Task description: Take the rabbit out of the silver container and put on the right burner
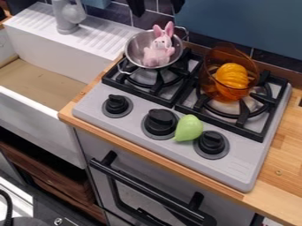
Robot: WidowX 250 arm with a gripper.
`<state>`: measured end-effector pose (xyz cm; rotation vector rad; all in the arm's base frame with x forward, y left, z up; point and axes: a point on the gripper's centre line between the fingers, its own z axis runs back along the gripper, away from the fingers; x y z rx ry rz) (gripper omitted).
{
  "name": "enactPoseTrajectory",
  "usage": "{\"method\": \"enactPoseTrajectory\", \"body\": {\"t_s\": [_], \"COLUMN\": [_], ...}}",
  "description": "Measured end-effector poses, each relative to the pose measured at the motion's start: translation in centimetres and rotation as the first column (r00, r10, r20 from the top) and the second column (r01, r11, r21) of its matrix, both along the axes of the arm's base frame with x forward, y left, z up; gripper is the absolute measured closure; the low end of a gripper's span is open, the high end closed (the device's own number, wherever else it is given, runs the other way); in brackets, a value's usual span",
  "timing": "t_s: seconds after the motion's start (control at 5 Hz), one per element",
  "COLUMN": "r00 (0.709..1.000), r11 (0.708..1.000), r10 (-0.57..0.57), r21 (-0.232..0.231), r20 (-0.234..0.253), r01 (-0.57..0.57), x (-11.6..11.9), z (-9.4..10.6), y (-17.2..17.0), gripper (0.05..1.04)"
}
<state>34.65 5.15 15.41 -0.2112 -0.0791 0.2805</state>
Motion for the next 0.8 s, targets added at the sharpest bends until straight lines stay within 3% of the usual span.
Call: {"method": "enactPoseTrajectory", "body": {"t_s": [0.2, 0.4, 0.8], "r00": [0.999, 0.997, 0.993], "r11": [1.000, 0.998, 0.997], "r10": [0.006, 0.059, 0.061], "r21": [-0.011, 0.006, 0.041], "r20": [-0.043, -0.050, 0.099], "r01": [-0.006, -0.059, -0.065], "x": [0.0, 0.9, 2.9], "z": [-1.6, -3.3, -3.8], "y": [-0.1, -0.1, 1.0], "gripper": [0.089, 0.089, 0.089]}}
